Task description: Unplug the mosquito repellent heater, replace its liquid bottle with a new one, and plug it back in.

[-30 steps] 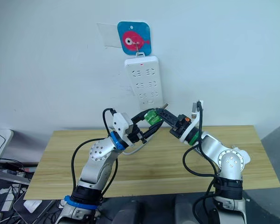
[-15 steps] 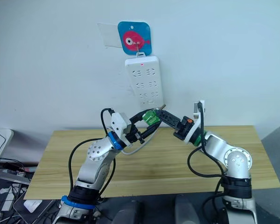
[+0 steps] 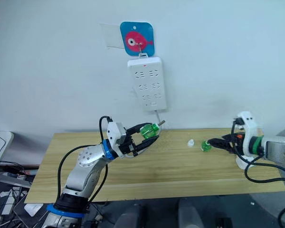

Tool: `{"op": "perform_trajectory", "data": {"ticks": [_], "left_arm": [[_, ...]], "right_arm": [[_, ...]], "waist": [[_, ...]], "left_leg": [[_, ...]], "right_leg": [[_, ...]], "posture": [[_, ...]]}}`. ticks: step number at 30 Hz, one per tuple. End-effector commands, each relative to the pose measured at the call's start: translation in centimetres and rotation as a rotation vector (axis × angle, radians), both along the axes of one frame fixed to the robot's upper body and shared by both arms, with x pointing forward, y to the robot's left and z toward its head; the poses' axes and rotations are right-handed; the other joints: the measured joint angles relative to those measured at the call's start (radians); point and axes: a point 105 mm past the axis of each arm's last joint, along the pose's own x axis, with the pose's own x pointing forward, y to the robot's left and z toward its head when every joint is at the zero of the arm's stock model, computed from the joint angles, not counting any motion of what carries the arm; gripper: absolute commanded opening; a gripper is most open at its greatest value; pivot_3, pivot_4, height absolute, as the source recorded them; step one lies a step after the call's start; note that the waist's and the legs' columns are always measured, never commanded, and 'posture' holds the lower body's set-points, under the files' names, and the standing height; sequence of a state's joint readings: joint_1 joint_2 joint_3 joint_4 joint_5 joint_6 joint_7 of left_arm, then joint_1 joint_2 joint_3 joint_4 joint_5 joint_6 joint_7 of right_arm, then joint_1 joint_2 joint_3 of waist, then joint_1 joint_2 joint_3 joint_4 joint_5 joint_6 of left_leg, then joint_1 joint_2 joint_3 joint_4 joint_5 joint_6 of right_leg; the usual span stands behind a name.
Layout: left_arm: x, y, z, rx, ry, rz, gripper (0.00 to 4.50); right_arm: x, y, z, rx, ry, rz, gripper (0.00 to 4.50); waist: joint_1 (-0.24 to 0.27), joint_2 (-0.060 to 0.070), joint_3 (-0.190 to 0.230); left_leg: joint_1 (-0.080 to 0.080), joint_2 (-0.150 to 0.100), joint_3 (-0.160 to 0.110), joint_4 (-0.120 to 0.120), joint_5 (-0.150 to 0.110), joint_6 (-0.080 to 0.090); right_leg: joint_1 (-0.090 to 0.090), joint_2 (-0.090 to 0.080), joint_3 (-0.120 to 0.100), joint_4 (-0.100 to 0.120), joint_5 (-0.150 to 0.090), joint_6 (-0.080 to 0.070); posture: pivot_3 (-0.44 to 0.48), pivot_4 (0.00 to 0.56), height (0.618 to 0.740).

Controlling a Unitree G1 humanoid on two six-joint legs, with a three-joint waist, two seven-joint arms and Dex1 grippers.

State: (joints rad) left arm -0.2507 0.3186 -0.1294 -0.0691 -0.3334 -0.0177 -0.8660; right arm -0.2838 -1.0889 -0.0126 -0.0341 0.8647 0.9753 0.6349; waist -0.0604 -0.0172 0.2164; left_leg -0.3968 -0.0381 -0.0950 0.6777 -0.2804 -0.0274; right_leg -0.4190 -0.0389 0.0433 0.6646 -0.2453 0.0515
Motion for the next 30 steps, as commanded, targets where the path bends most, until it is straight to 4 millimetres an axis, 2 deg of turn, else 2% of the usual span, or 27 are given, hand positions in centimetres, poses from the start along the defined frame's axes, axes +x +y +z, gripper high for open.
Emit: {"op": "perform_trajectory", "data": {"ticks": [1, 6, 9, 19, 30], "left_arm": [[-1.0, -0.9, 0.8, -0.028, -0.035, -0.037, 2.27], [-1.9, -1.4, 0.6, -0.044, -0.026, -0.044, 2.27], [-2.4, -1.4, 0.3, -0.05, -0.012, -0.031, 2.27], [-3.0, -1.1, 0.3, -0.05, -0.002, 0.013, 2.27], [-2.5, -0.6, 0.5, -0.028, -0.006, 0.02, 2.27]], "right_arm": [[0.6, -4.7, -0.5, -0.177, -0.003, -0.039, 4.44], [0.6, -8.3, -2.1, -0.288, 0.076, -0.062, 4.44], [0.3, -9.7, -3.3, -0.339, 0.13, -0.07, 4.44], [1.5, -11.4, -5.5, -0.338, 0.192, -0.163, 4.44], [2.0, -10.9, -7.0, -0.317, 0.222, -0.175, 4.44]], "waist": [[0.0, 0.001, 0.001], [-0.003, 0.001, 0.003], [0.001, 0.003, 0.005], [0.009, 0.006, 0.021], [0.013, 0.005, 0.025]], "left_leg": [[0.0, 0.0, 0.0, 0.0, 0.0, 0.0], [0.001, 0.001, 0.001, 0.0, 0.0, 0.001], [0.0, 0.0, 0.0, 0.0, 0.0, 0.001], [0.0, 0.0, -0.001, 0.0, -0.001, 0.001], [0.0, -0.001, -0.001, 0.0, -0.001, 0.001]], "right_leg": [[0.0, 0.0, 0.001, 0.0, 0.0, 0.0], [0.0, 0.0, 0.002, 0.0, 0.0, 0.0], [0.0, 0.0, 0.002, -0.001, 0.0, 0.0], [0.0, -0.001, 0.003, 0.0, 0.0, 0.0], [0.0, -0.001, 0.002, 0.0, 0.0, 0.0]], "posture": [[-0.108, 0.226, 0.74], [-0.083, 0.237, 0.74], [-0.064, 0.244, 0.74], [-0.024, 0.259, 0.74], [-0.024, 0.265, 0.74]]}}
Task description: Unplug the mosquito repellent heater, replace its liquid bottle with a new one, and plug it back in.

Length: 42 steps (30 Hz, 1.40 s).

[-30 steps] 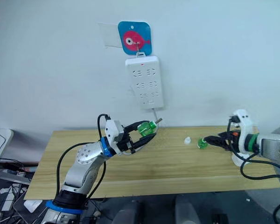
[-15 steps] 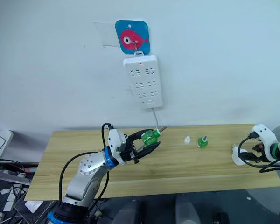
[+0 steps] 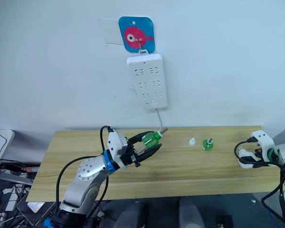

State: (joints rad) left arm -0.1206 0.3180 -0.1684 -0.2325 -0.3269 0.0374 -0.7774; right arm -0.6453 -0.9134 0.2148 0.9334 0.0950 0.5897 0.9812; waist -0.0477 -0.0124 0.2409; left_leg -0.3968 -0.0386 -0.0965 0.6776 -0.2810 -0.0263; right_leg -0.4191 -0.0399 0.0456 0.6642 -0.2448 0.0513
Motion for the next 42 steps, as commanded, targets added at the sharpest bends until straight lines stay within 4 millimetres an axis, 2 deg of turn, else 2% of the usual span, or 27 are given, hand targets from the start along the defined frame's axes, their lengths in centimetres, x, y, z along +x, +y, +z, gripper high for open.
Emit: {"op": "perform_trajectory", "data": {"ticks": [1, 10, 13, 15, 16, 20, 24, 27, 28, 31, 33, 37, 42], "left_arm": [[-0.1, 0.0, 1.2, -0.007, -0.047, -0.012, 2.27], [0.4, 0.4, 1.4, 0.01, -0.059, -0.006, 2.27], [0.4, 0.5, 1.5, 0.014, -0.061, -0.006, 2.27], [0.4, 0.6, 1.4, 0.017, -0.061, -0.005, 2.27], [0.4, 0.6, 1.4, 0.018, -0.06, -0.005, 2.27], [0.4, 0.7, 1.3, 0.019, -0.057, -0.006, 2.27], [0.3, 0.6, 1.3, 0.019, -0.056, -0.024, 2.27], [-0.6, 0.3, 1.3, 0.037, -0.065, -0.091, 2.27], [-1.1, 0.2, 1.4, 0.044, -0.069, -0.123, 2.27], [-2.3, -0.2, 1.9, 0.056, -0.083, -0.212, 2.27], [-2.8, -0.6, 2.2, 0.055, -0.087, -0.257, 2.27], [-3.5, -1.5, 2.5, 0.044, -0.091, -0.324, 2.27], [-3.5, -2.9, 2.2, 0.084, -0.148, -0.379, 2.27]], "right_arm": [[0.5, -0.5, 0.7, -0.009, -0.034, -0.009, 4.44], [0.6, -0.4, -0.1, -0.009, -0.031, 0.004, 4.44], [0.6, -0.4, -0.2, 0.001, -0.031, -0.002, 3.84], [0.6, -0.4, -0.2, 0.004, -0.027, -0.001, 3.16], [0.5, -0.5, -0.2, 0.003, -0.025, -0.001, 2.97], [0.3, -0.8, 0.0, 0.003, -0.027, 0.0, 2.96], [0.5, -0.2, 1.7, 0.099, -0.031, 0.021, 2.96], [-0.3, 3.3, 5.1, 0.433, 0.001, 0.144, 2.96], [-0.9, 4.7, 6.8, 0.57, 0.017, 0.171, 2.96], [-2.3, 8.2, 10.9, 0.896, 0.078, 0.163, 2.96], [-2.8, 10.0, 12.8, 1.032, 0.116, 0.161, 2.96], [-3.7, 12.9, 14.9, 1.188, 0.16, 0.202, 2.96], [-4.2, 15.2, 15.5, 1.221, 0.145, 0.289, 2.96]], "waist": [[0.0, 0.0, 0.0], [-0.001, 0.0, 0.002], [-0.001, 0.0, 0.002], [-0.003, -0.002, 0.003], [-0.004, -0.003, 0.004], [-0.004, -0.003, 0.005], [-0.004, -0.002, 0.006], [-0.006, 0.001, 0.01], [-0.008, 0.003, 0.011], [-0.008, 0.007, 0.014], [-0.009, 0.007, 0.015], [-0.004, 0.006, 0.015], [-0.002, 0.005, 0.016]], "left_leg": [[0.0, 0.0, 0.0, 0.0, 0.0, 0.0], [0.0, 0.0, 0.0, 0.0, 0.0, 0.0], [0.0, 0.0, 0.0, 0.0, 0.0, 0.0], [0.0, 0.0, 0.0, 0.0, 0.0, 0.0], [0.001, 0.0, 0.0, 0.0, 0.0, 0.0], [0.001, 0.0, 0.0, 0.0, 0.0, 0.0], [0.0, 0.0, 0.0, 0.0, 0.0, 0.0], [0.0, 0.0, 0.0, 0.0, 0.0, 0.0], [0.0, 0.0, 0.0, 0.0, 0.0, 0.0], [-0.001, 0.0, -0.002, 0.0, 0.0, 0.0], [-0.001, 0.001, -0.003, 0.0, 0.0, 0.0], [-0.002, 0.001, -0.004, 0.0, 0.0, 0.0], [-0.003, -0.001, -0.003, 0.0, 0.0, 0.0]], "right_leg": [[0.0, 0.0, 0.0, 0.0, 0.0, 0.0], [0.0, 0.0, 0.0, 0.0, 0.0, 0.0], [0.0, 0.0, 0.0, 0.0, 0.0, 0.0], [0.0, 0.0, 0.0, 0.0, 0.0, 0.0], [0.001, 0.0, 0.0, 0.0, 0.0, 0.0], [0.001, 0.0, 0.0, 0.0, 0.0, 0.0], [0.0, 0.0, 0.0, -0.001, 0.0, 0.0], [0.0, 0.0, 0.0, -0.001, 0.0, 0.0], [0.0, 0.0, 0.0, -0.001, 0.0, 0.0], [0.0, 0.0, -0.002, -0.001, 0.0, 0.0], [0.0, 0.0, -0.002, -0.001, 0.0, 0.0], [0.0, 0.0, -0.003, -0.001, 0.0, 0.0], [0.0, -0.001, -0.003, -0.002, 0.0, 0.0]], "posture": [[-0.023, 0.267, 0.74], [-0.022, 0.271, 0.74], [-0.022, 0.271, 0.74], [-0.022, 0.271, 0.74], [-0.022, 0.271, 0.74], [-0.025, 0.273, 0.74], [-0.029, 0.273, 0.74], [-0.036, 0.272, 0.74], [-0.047, 0.27, 0.74], [-0.051, 0.268, 0.74], [-0.053, 0.265, 0.74], [-0.061, 0.261, 0.74], [-0.069, 0.26, 0.74]]}}
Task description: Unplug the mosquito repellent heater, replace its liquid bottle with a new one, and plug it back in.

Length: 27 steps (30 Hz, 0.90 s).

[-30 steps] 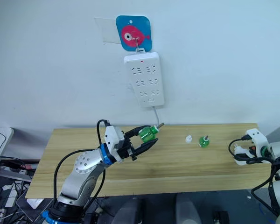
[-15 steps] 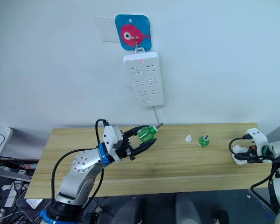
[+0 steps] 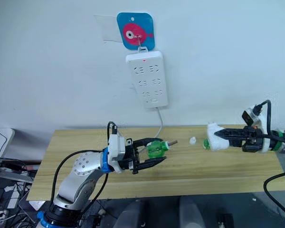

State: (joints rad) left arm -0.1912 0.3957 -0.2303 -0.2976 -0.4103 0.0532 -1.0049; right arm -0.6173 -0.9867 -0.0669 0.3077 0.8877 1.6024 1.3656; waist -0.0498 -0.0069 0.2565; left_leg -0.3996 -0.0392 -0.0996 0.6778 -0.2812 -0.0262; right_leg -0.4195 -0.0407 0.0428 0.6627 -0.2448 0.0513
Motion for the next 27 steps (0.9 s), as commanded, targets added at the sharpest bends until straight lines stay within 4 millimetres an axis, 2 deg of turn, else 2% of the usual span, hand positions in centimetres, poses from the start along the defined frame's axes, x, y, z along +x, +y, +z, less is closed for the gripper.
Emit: {"op": "perform_trajectory", "data": {"ticks": [1, 11, 27], "left_arm": [[-0.2, -1.2, 0.4, 0.005, -0.069, -0.049, 2.27], [1.3, -2.3, 0.7, -0.004, -0.113, -0.053, 2.27], [1.9, -3.1, 0.8, -0.003, -0.136, -0.057, 2.27]], "right_arm": [[-0.3, 1.1, 1.4, 0.029, -0.072, 0.022, 2.96], [-0.4, 2.8, 2.0, 0.049, -0.096, 0.026, 2.96], [-0.7, 4.4, 2.6, 0.075, -0.114, 0.049, 2.96]], "waist": [[0.001, -0.001, 0.0], [-0.002, -0.004, 0.002], [-0.001, -0.004, 0.003]], "left_leg": [[0.0, 0.0, 0.0, 0.0, 0.0, 0.0], [0.0, 0.0, 0.001, 0.0, 0.0, 0.0], [0.0, 0.0, 0.0, 0.0, 0.0, 0.001]], "right_leg": [[0.0, 0.0, 0.0, 0.0, 0.0, 0.0], [0.0, 0.0, 0.0, 0.0, 0.0, 0.0], [0.0, 0.001, 0.0, 0.0, 0.0, 0.0]], "posture": [[-0.069, 0.26, 0.74], [-0.073, 0.254, 0.74], [-0.073, 0.252, 0.74]]}}
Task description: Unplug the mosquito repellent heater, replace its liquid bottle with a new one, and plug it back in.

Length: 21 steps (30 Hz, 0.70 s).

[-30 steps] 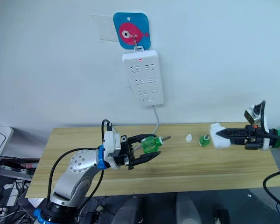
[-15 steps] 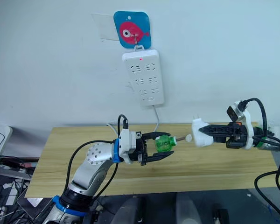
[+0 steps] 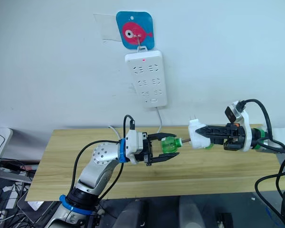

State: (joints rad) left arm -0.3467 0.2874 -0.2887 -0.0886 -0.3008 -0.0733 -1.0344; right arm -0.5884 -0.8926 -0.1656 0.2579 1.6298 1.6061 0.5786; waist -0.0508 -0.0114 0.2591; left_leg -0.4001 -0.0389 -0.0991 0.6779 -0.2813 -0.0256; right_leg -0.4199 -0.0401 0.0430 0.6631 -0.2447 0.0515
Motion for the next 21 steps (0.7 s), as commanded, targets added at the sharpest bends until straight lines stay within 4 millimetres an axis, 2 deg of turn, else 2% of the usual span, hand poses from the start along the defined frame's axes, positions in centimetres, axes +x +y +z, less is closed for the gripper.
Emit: {"op": "perform_trajectory", "data": {"ticks": [1, 12, 21], "left_arm": [[-0.21, -0.31, 0.79, -0.021, -0.039, -0.015, 2.27], [0.13, -0.79, 0.85, -0.015, -0.046, -0.024, 2.27], [0.01, -1.22, 1.29, -0.016, -0.066, -0.045, 2.27]], "right_arm": [[-0.37, 0.2, 1.31, 0.026, -0.049, 0.017, 2.96], [-0.75, 0.81, 1.16, 0.019, -0.052, 0.033, 2.96], [-0.09, 1.03, 0.73, -0.012, -0.075, -0.013, 2.96]], "waist": [[0.0, 0.0, 0.0], [-0.001, 0.0, 0.0], [-0.001, 0.0, 0.0]], "left_leg": [[0.0, 0.0, 0.0, 0.0, 0.0, 0.0], [0.0, 0.0, 0.0, 0.0, 0.0, 0.0], [0.0, 0.0, 0.0, 0.0, 0.0, 0.001]], "right_leg": [[0.0, 0.0, 0.0, 0.0, 0.0, 0.0], [0.0, 0.0, 0.0, 0.0, 0.0, 0.0], [0.0, 0.0, 0.0, 0.0, 0.0, 0.0]], "posture": [[-0.074, 0.253, 0.74], [-0.076, 0.253, 0.74], [-0.074, 0.249, 0.74]]}}
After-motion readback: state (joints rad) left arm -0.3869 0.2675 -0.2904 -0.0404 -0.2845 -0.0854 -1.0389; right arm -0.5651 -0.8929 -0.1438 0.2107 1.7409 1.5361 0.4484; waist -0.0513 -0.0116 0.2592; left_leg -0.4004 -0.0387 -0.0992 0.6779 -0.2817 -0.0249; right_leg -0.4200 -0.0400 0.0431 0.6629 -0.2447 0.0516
